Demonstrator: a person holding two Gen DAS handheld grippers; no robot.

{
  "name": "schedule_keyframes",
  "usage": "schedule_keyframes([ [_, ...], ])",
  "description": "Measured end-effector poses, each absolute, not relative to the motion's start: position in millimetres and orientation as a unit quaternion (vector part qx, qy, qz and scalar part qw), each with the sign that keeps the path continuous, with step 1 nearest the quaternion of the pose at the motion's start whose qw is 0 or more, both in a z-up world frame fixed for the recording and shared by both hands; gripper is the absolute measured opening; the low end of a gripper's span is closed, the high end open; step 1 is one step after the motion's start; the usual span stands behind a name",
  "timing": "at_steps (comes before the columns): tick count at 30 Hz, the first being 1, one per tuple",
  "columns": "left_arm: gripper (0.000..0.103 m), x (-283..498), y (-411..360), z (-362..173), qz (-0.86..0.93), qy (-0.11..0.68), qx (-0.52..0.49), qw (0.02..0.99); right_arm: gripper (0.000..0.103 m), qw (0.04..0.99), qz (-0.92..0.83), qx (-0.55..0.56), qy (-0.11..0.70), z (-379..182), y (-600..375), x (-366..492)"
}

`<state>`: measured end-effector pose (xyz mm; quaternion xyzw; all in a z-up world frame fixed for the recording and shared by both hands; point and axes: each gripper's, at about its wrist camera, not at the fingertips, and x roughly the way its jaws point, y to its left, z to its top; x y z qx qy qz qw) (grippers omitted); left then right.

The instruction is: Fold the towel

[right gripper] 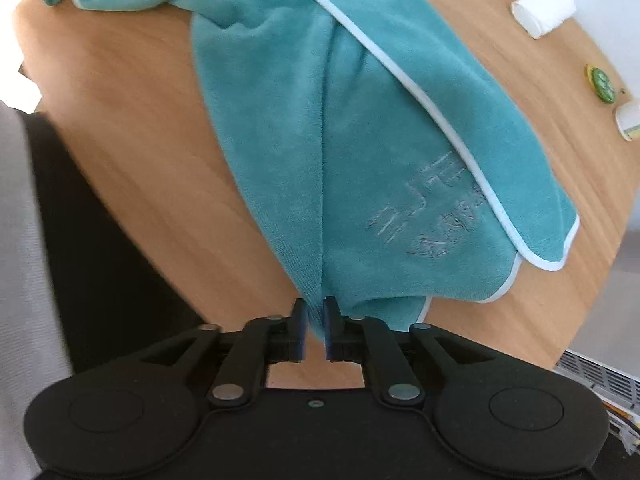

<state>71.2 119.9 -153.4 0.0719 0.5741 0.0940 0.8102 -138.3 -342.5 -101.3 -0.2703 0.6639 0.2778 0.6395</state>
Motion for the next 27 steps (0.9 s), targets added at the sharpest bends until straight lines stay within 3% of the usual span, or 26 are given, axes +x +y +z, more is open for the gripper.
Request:
schedule_keyframes([
  [2,0.103,70,117,-148,0.105,0.576,0.08,0.807,0.042,0.666,0.274,-0.273,0.637,-80,-348,-139],
  [7,0.103,53,104,-117,0.08,0.563,0.057,0.821,0.043,0.743,0.186,-0.271,0.584,-64,-393,-112],
  [13,0.103,36,37,-98,-0.024,0.556,0.074,0.828,0.043,0.735,0.183,-0.336,0.559,-98,-389,-89],
  [19,0.103,55,-33,-112,-0.081,0.541,0.07,0.834,0.042,0.722,0.211,-0.375,0.542,-111,-393,-81],
  [22,0.103,77,-40,-122,-0.061,0.55,0.009,0.833,0.035,0.73,0.222,-0.351,0.543,-107,-403,-74],
  [23,0.103,86,-40,-126,-0.055,0.556,-0.017,0.829,0.017,0.73,0.227,-0.341,0.548,-108,-405,-69],
  [24,0.103,90,-39,-128,-0.049,0.559,-0.027,0.827,0.005,0.728,0.233,-0.331,0.553,-107,-408,-66],
  [26,0.101,105,-37,-136,-0.015,0.571,-0.047,0.819,0.004,0.733,0.234,-0.327,0.548,-105,-413,-61],
  [27,0.094,107,-36,-138,-0.01,0.573,-0.056,0.818,0.004,0.738,0.236,-0.321,0.545,-102,-416,-58],
])
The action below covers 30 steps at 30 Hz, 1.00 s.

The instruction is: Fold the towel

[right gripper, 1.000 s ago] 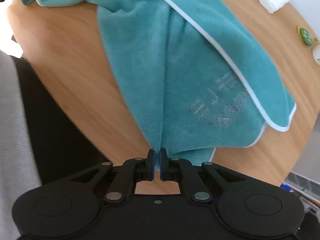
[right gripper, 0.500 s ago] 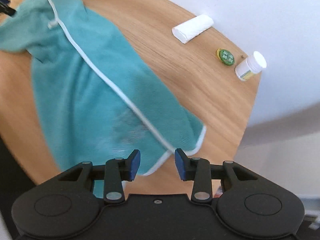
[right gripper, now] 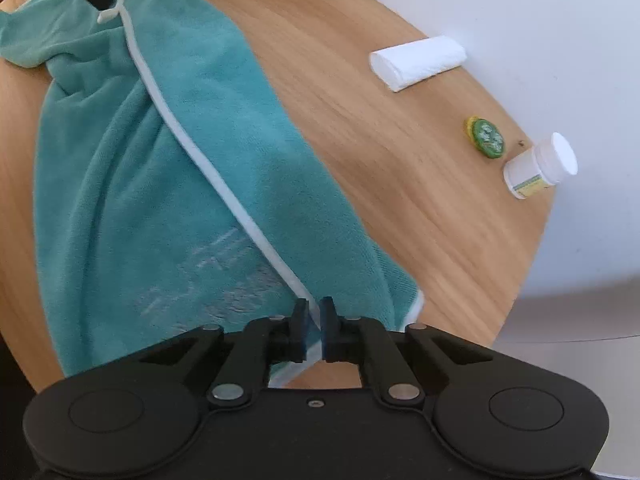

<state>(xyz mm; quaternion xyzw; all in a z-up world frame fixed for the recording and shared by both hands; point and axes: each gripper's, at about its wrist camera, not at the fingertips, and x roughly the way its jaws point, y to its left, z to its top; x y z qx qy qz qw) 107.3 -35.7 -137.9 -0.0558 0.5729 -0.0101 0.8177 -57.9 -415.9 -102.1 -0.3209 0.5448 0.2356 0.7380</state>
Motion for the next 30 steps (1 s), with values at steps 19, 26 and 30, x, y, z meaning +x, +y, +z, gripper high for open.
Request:
schedule_keyframes([
  [19,0.022,135,-34,-141,0.03,0.587,-0.12,0.8,0.0,0.721,0.281,-0.332,0.54,-107,-420,-59],
  [26,0.008,139,-32,-130,0.023,0.568,-0.127,0.813,0.0,0.745,0.261,-0.268,0.552,-85,-436,-40],
  [30,0.008,144,-26,-129,0.024,0.571,-0.129,0.811,0.005,0.747,0.273,-0.296,0.529,-74,-430,-47],
])
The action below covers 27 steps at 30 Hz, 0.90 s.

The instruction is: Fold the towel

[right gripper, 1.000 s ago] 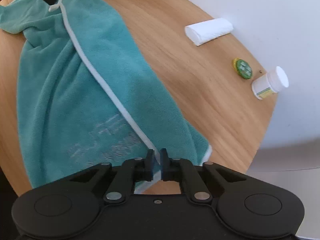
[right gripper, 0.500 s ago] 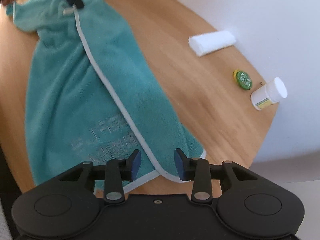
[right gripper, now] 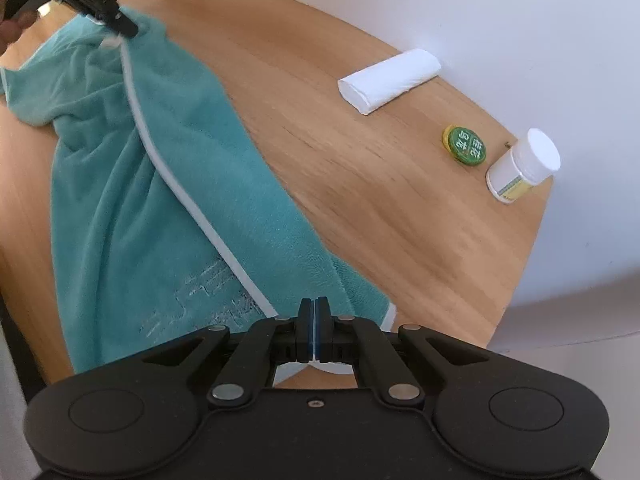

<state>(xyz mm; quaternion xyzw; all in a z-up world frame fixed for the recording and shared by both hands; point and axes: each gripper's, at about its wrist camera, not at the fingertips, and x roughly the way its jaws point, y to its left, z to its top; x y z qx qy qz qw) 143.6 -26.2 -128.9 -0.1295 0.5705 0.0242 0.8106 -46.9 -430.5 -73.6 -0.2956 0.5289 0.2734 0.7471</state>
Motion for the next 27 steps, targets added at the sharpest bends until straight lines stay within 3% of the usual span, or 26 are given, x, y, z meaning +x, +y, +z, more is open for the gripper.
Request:
schedule_keyframes([
  [2,0.008,145,-25,-129,0.023,0.57,-0.133,0.811,0.008,0.744,0.292,-0.288,0.528,-75,-424,-53],
  [5,0.008,148,-23,-129,0.024,0.57,-0.142,0.809,0.026,0.742,0.298,-0.291,0.526,-84,-409,-60],
  [10,0.008,154,-21,-124,0.021,0.566,-0.156,0.809,0.028,0.735,0.302,-0.342,0.502,-106,-378,-76],
  [13,0.008,157,-24,-115,0.013,0.557,-0.15,0.817,0.041,0.763,0.276,-0.316,0.491,-104,-371,-77],
  [16,0.008,160,-28,-110,0.002,0.55,-0.136,0.824,0.041,0.773,0.255,-0.35,0.463,-109,-355,-87],
  [19,0.008,160,-26,-105,-0.002,0.546,-0.136,0.827,0.035,0.783,0.233,-0.32,0.48,-110,-355,-82],
  [21,0.008,160,-24,-103,-0.004,0.544,-0.135,0.828,0.007,0.783,0.222,-0.314,0.488,-107,-356,-81],
  [27,0.008,162,-21,-95,-0.013,0.536,-0.113,0.837,0.003,0.789,0.186,-0.344,0.474,-86,-359,-73],
])
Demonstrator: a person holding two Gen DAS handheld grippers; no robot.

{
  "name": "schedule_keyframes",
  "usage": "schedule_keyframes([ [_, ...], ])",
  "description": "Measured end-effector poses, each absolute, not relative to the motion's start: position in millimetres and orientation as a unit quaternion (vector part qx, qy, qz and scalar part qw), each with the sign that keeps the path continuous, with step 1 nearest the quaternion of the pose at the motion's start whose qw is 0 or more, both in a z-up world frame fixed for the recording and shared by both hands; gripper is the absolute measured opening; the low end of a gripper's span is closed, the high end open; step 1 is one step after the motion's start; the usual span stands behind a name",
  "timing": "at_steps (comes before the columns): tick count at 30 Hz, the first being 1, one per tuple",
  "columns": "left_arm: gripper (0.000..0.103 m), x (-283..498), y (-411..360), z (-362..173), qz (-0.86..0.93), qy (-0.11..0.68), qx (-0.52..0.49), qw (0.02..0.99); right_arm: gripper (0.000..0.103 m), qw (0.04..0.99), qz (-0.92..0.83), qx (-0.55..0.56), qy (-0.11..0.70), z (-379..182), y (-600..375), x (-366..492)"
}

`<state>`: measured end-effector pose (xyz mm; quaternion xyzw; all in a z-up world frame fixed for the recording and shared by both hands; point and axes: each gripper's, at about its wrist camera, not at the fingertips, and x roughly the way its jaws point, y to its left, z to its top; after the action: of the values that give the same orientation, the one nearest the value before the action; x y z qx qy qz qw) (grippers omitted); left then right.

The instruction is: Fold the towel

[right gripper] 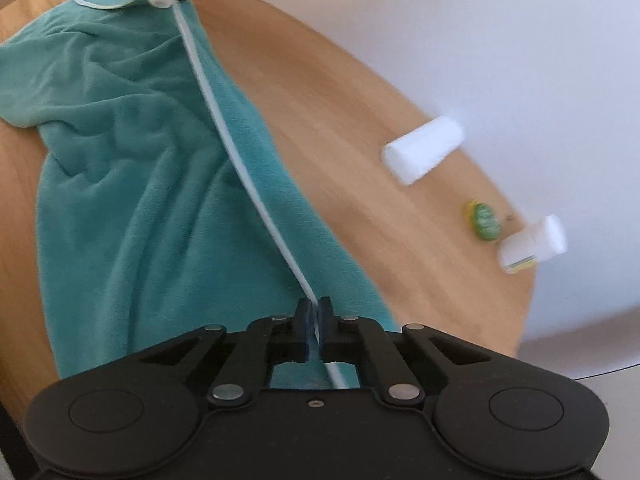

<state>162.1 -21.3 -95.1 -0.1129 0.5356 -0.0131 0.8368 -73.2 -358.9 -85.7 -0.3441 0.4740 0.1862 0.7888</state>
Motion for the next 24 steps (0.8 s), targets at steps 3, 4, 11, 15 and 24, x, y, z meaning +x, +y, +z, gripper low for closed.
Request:
schedule_keyframes([
  [3,0.008,166,-23,-93,-0.009,0.529,-0.093,0.844,0.003,0.796,0.166,-0.363,0.456,-73,-364,-53],
  [4,0.008,169,-23,-94,-0.004,0.526,-0.089,0.846,0.003,0.802,0.155,-0.377,0.437,-69,-365,-39],
  [11,0.009,206,-21,-118,0.034,0.518,-0.102,0.848,0.005,0.807,0.099,-0.403,0.42,-78,-370,27],
  [15,0.047,210,-21,-126,0.046,0.518,-0.103,0.848,0.042,0.814,0.142,-0.336,0.451,-53,-391,2],
  [24,0.078,188,-15,-114,0.035,0.527,-0.053,0.847,0.043,0.762,0.167,-0.388,0.49,-95,-406,-61],
])
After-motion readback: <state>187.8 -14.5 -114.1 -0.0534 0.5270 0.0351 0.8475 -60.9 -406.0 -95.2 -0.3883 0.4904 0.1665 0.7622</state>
